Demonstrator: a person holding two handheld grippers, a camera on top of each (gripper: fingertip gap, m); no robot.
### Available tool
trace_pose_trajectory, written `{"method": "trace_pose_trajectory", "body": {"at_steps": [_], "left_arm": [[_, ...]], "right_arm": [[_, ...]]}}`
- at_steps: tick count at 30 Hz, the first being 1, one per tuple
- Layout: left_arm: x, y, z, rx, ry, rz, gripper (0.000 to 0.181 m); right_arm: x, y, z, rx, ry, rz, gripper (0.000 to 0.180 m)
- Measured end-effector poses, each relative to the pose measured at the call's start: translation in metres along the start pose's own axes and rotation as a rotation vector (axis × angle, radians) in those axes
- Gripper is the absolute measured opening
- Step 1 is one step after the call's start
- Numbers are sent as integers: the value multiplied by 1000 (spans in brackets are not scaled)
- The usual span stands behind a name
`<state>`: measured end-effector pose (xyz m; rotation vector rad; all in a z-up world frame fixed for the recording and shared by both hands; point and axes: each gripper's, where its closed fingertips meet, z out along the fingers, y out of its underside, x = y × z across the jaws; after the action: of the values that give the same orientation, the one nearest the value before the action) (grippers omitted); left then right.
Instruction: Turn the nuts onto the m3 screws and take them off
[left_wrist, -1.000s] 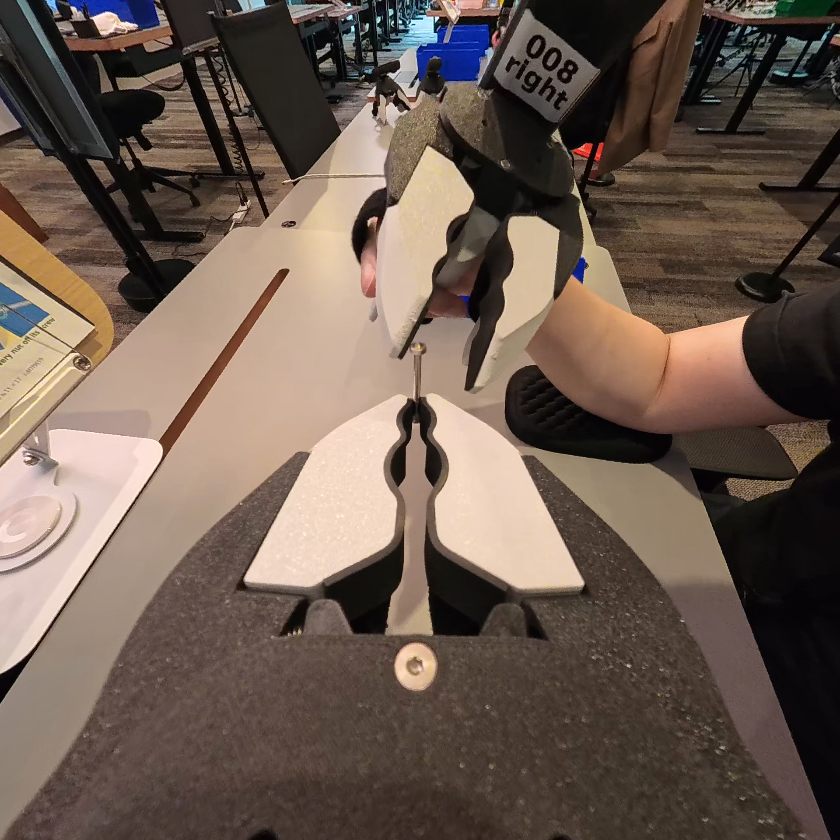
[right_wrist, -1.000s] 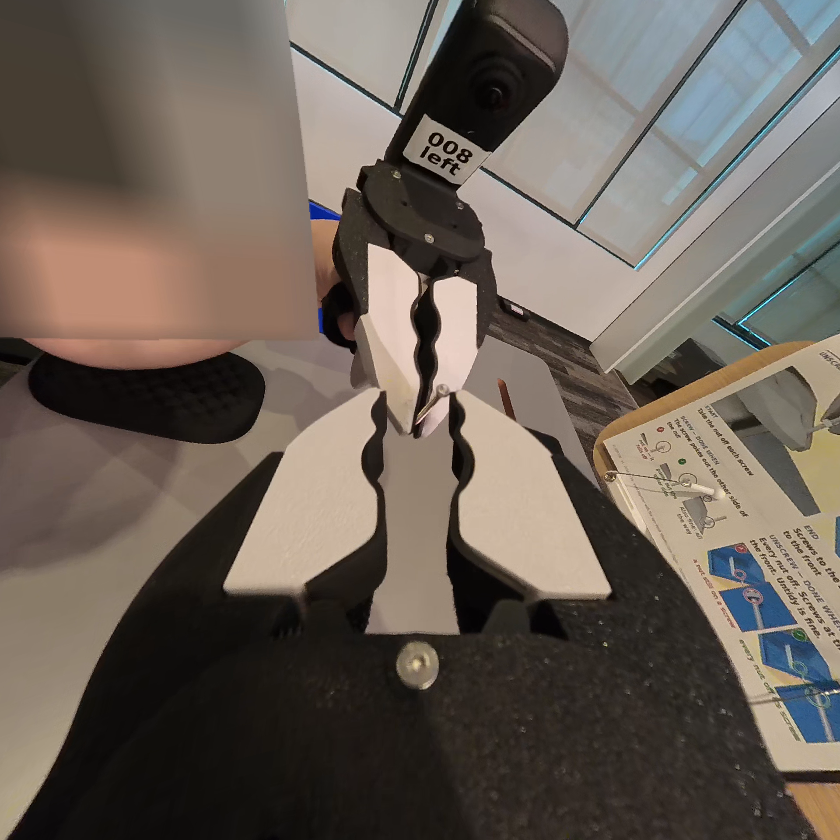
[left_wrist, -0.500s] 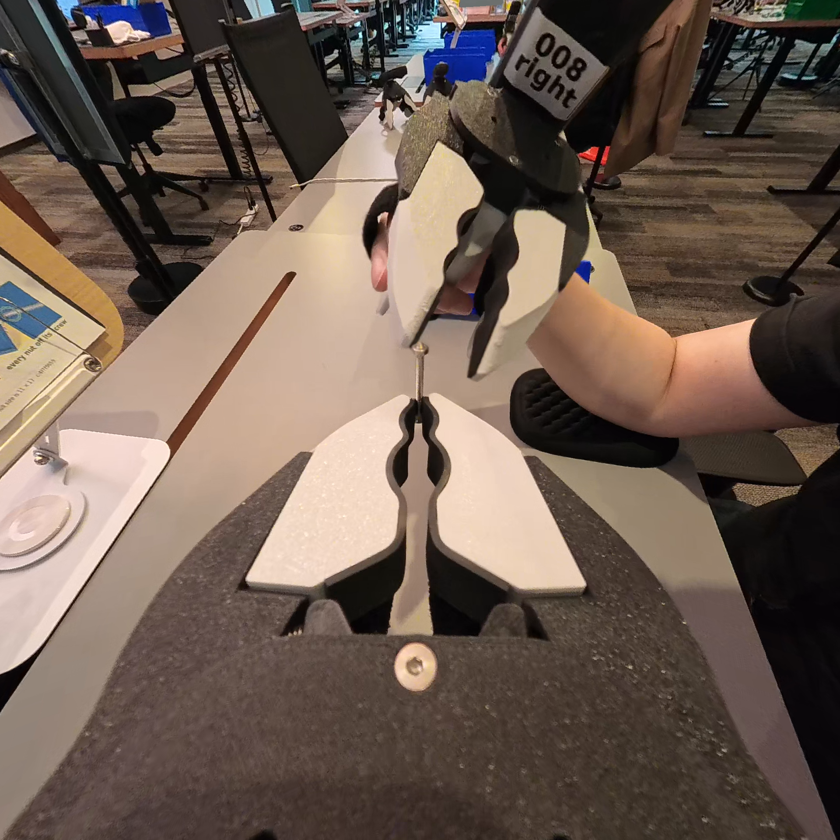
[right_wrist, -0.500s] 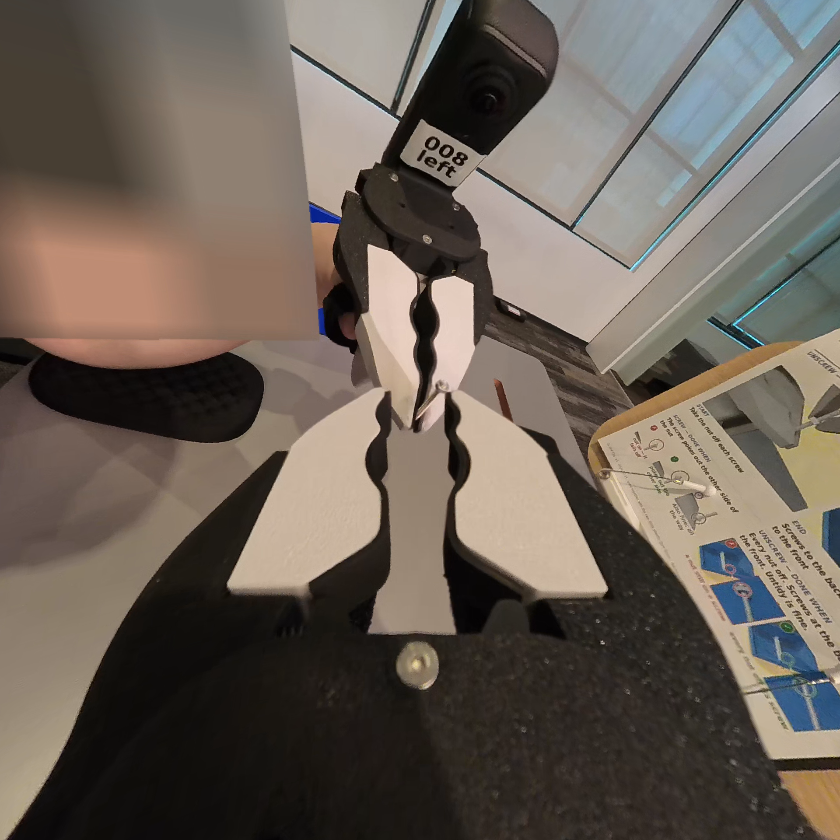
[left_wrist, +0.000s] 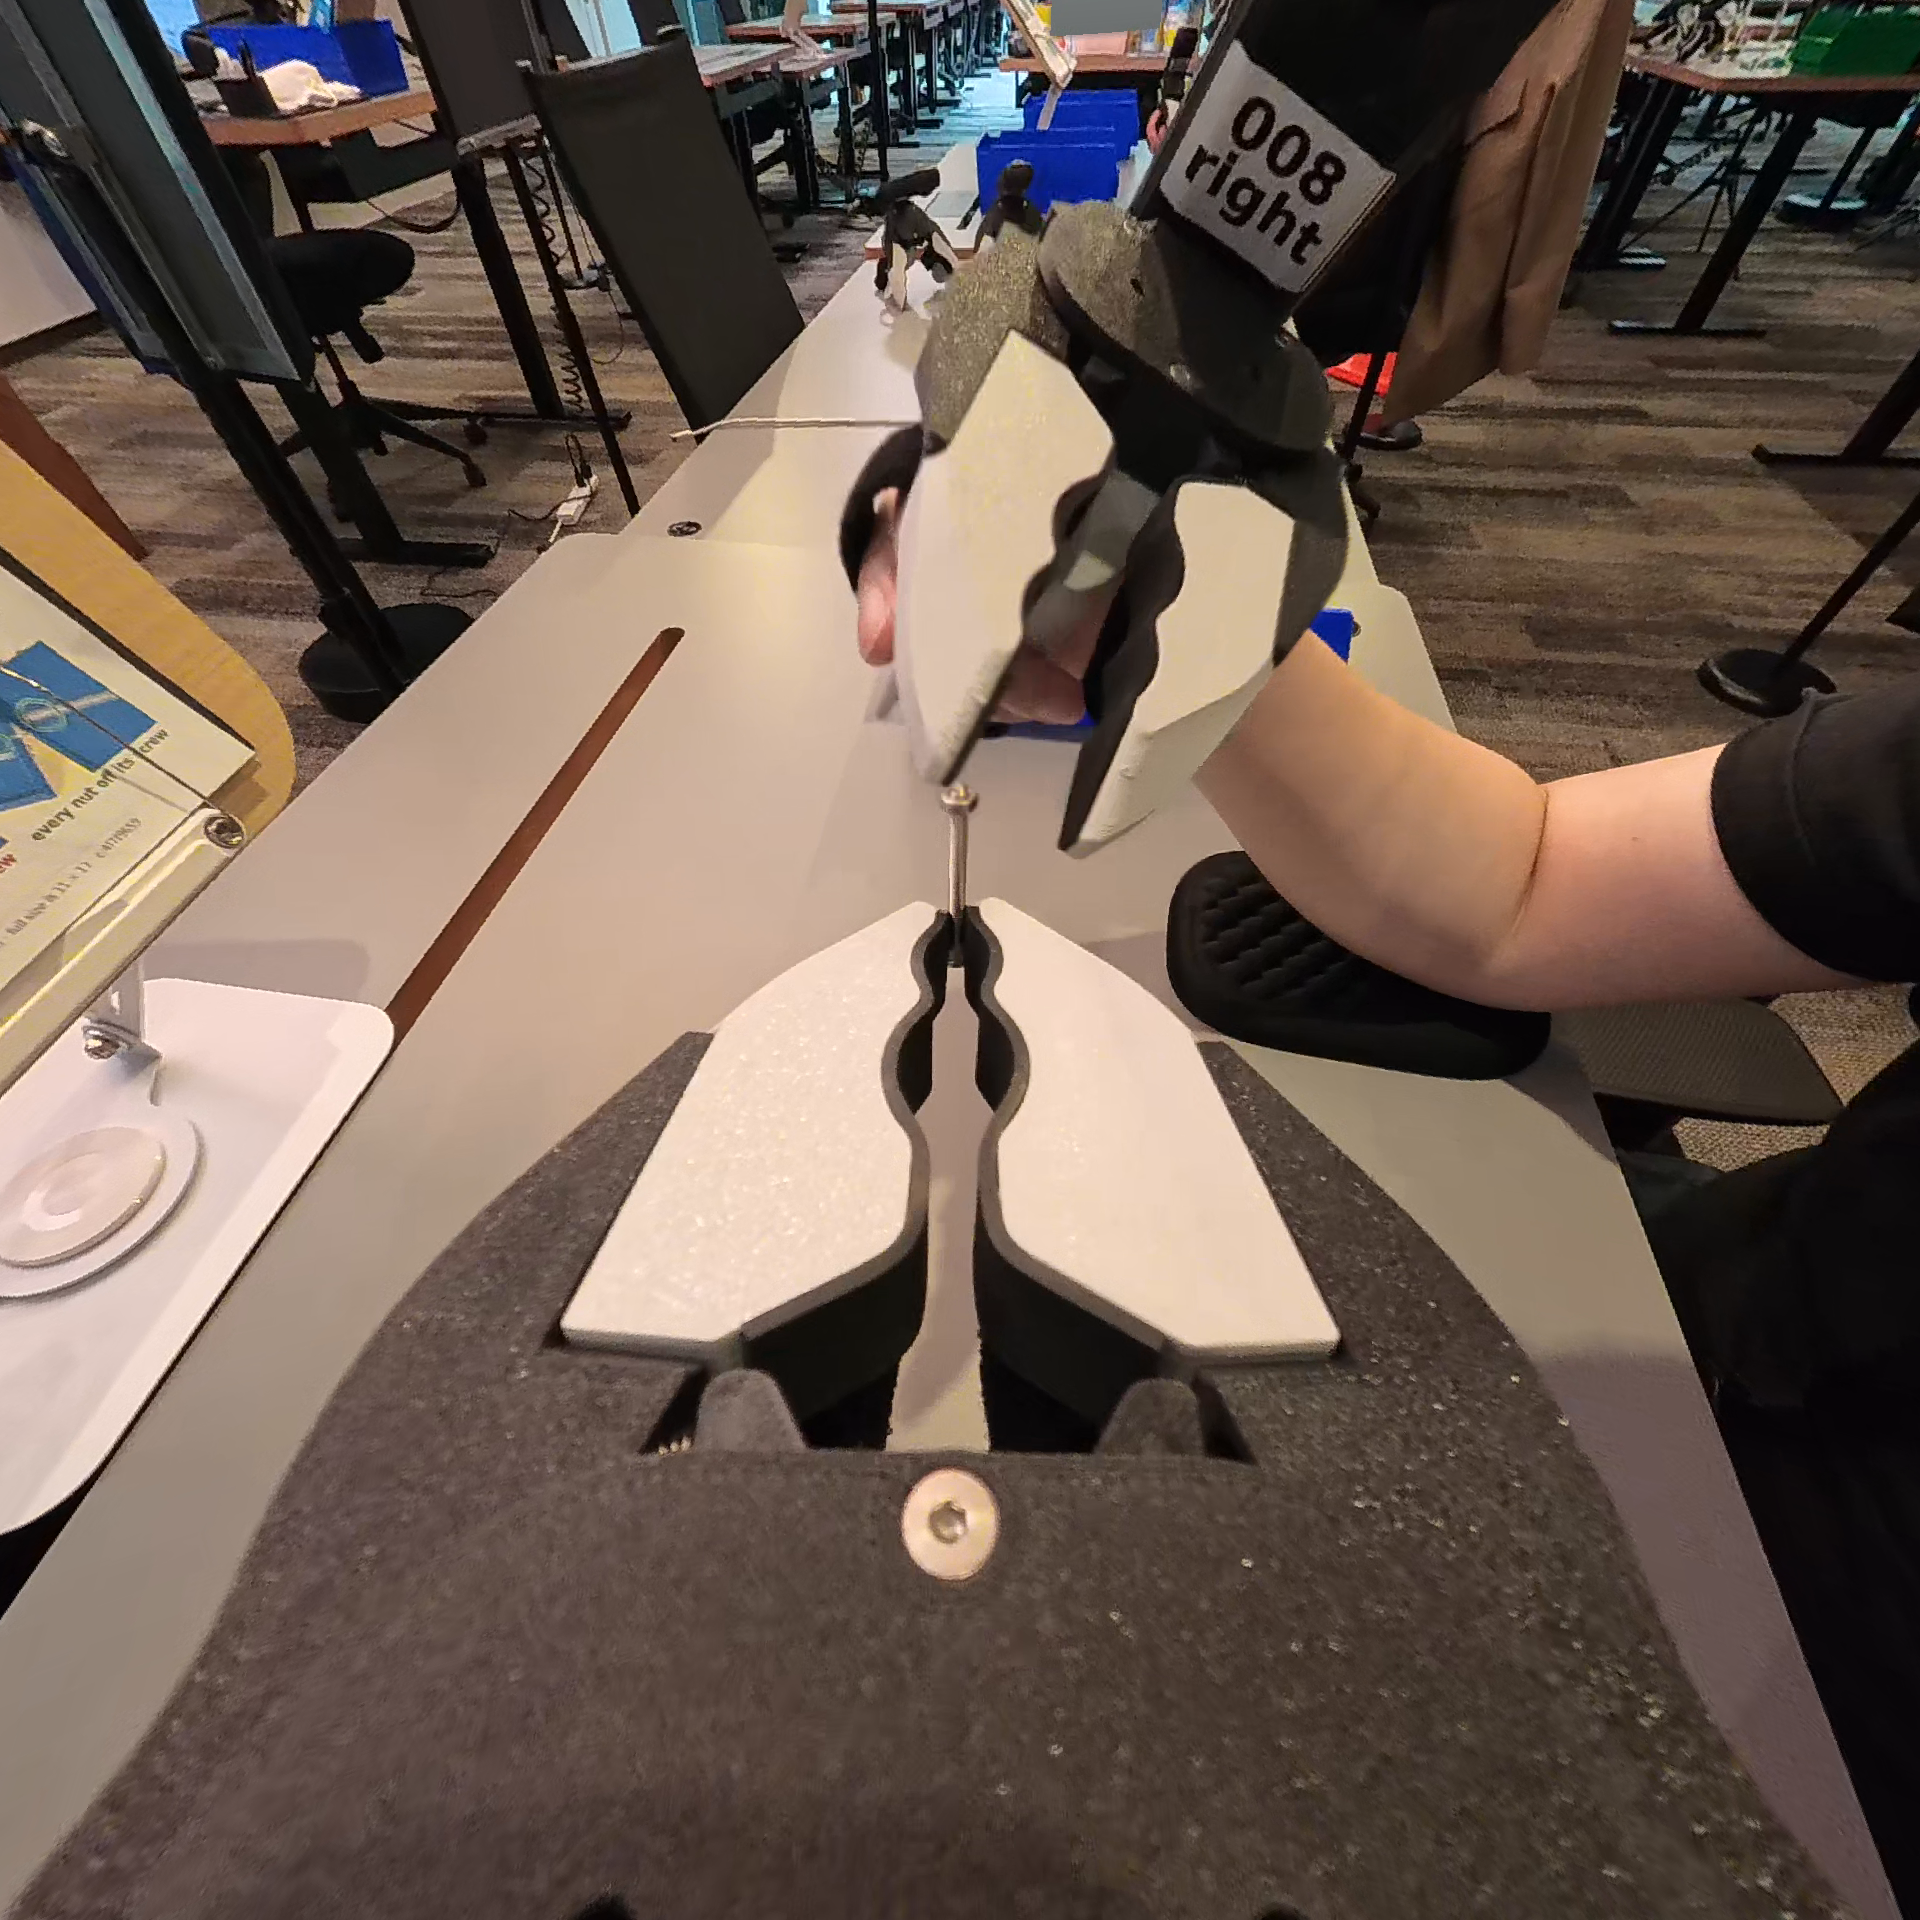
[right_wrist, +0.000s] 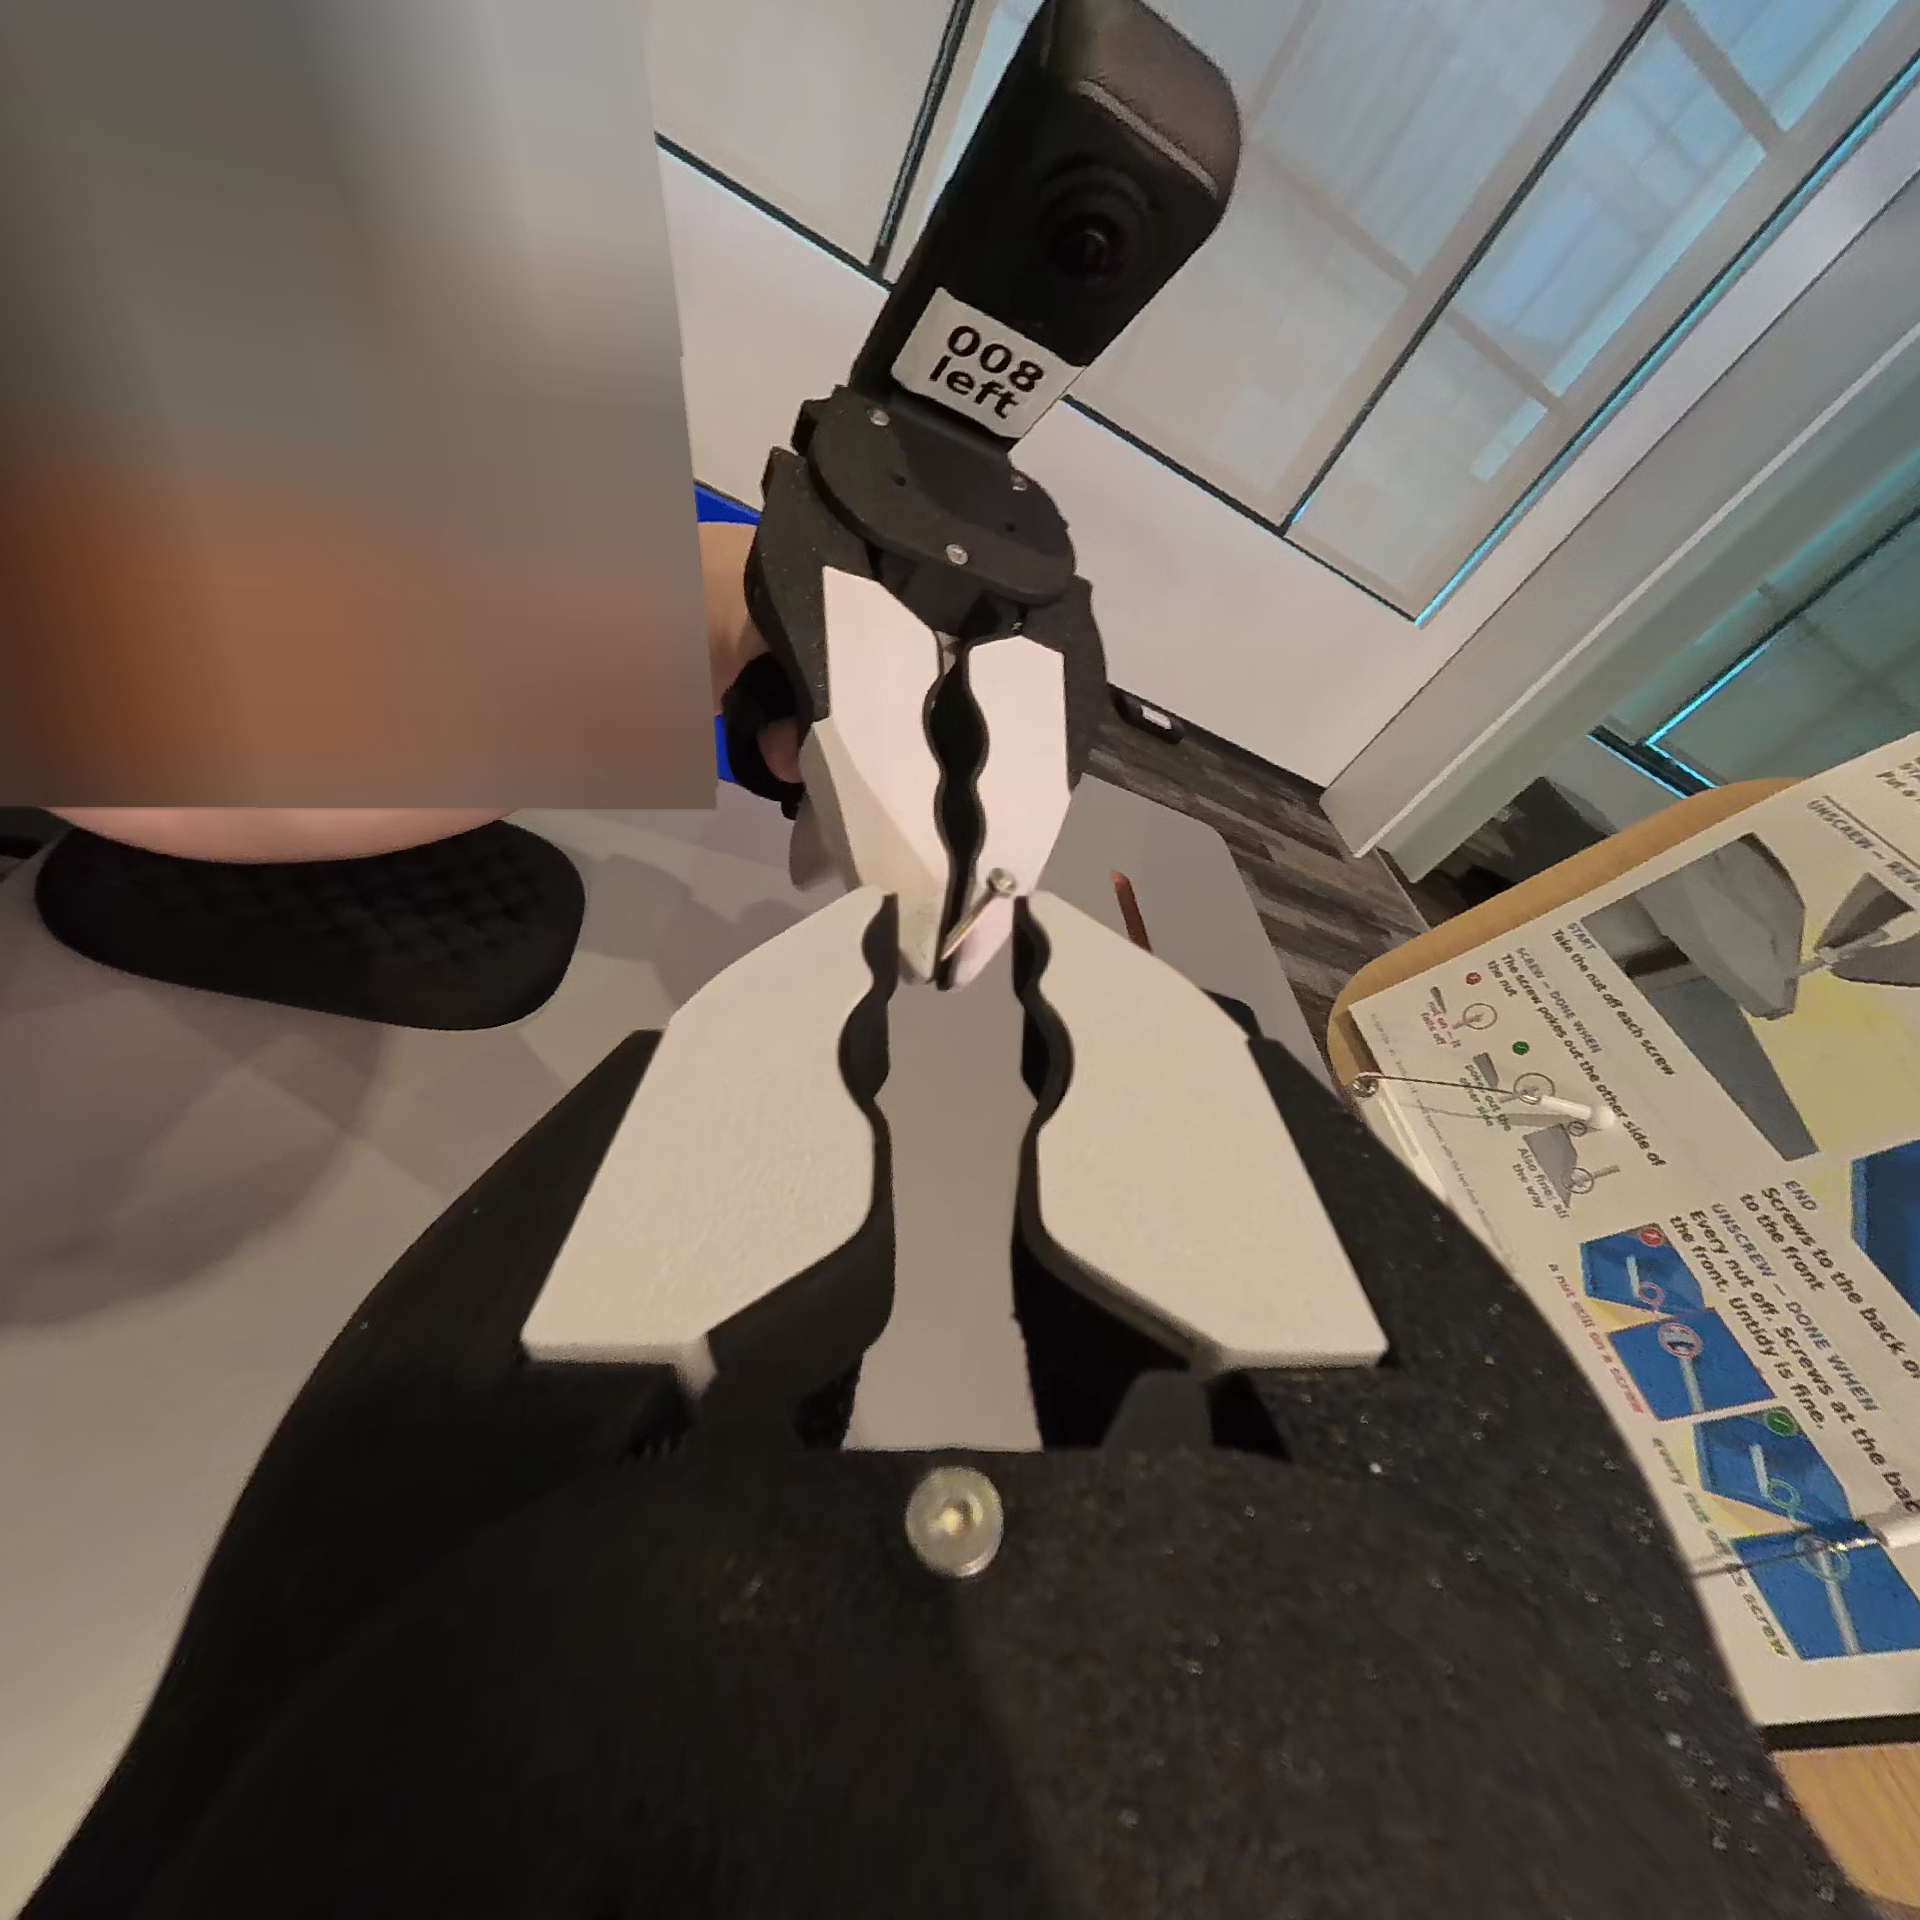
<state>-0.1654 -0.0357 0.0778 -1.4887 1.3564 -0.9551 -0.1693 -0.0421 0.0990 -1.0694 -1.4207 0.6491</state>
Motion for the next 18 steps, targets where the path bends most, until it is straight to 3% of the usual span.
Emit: {"method": "trace_pose_trajectory", "body": {"at_steps": [4, 10, 18], "left_arm": [[1, 0, 2, -4, 1, 5, 2], [-2, 0, -2, 6, -10, -5, 2], [-1, 1, 1, -8, -10, 5, 2]], "right_arm": [[1, 2, 6, -10, 15, -6, 28], [-5, 3, 1, -23, -29, -4, 20], [-2, 2, 7, -13, -4, -7, 26]]}}
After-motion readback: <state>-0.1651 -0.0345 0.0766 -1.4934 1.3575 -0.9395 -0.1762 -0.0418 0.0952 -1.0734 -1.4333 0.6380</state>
